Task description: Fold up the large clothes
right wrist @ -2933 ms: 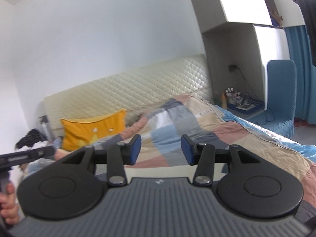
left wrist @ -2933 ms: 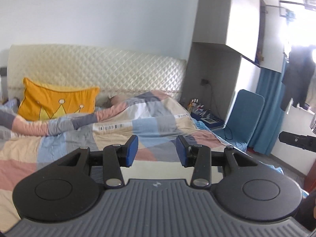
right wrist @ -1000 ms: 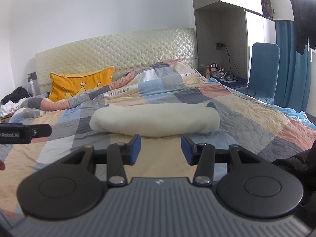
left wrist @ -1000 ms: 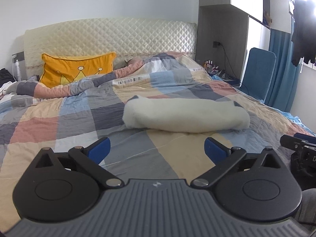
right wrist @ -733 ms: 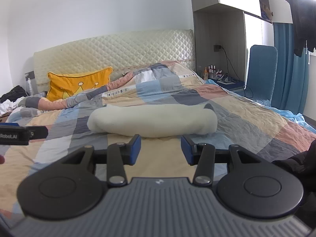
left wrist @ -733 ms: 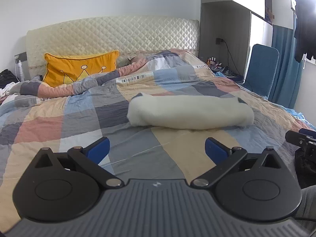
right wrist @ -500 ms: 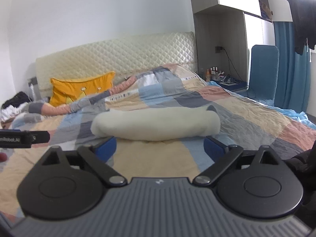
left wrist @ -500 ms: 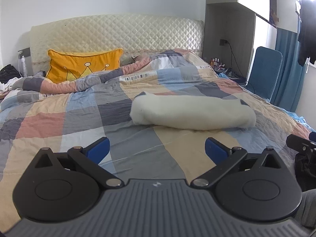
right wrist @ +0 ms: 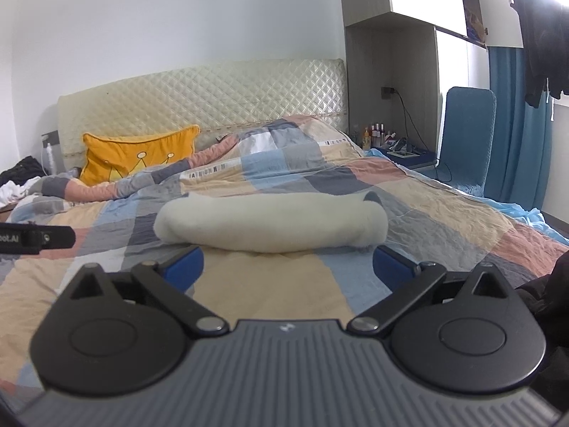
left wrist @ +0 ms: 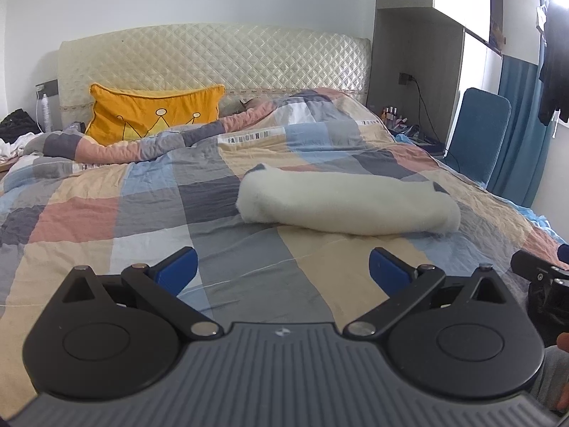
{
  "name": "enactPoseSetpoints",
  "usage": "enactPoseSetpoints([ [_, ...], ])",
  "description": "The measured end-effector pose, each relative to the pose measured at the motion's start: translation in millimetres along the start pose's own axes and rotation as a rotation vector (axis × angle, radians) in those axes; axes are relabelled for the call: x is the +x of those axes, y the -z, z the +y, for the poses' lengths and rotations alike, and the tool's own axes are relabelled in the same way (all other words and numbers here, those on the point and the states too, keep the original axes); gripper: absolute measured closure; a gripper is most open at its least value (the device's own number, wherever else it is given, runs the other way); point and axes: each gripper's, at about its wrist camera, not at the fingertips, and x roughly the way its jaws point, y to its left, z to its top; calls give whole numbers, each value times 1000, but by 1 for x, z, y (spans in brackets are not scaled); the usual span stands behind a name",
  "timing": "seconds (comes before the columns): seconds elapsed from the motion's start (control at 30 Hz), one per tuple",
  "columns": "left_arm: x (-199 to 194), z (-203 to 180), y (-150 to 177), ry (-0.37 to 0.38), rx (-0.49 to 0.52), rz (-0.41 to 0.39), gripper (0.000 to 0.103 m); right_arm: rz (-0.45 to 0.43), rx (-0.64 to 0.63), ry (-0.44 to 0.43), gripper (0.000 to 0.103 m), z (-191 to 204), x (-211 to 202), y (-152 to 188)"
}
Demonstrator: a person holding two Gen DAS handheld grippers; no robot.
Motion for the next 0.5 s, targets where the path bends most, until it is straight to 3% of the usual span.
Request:
enactPoseSetpoints([
  [0.5, -1, -6, 0, -6, 15, -2, 0, 15, 33, 11, 0, -2, 1, 2],
])
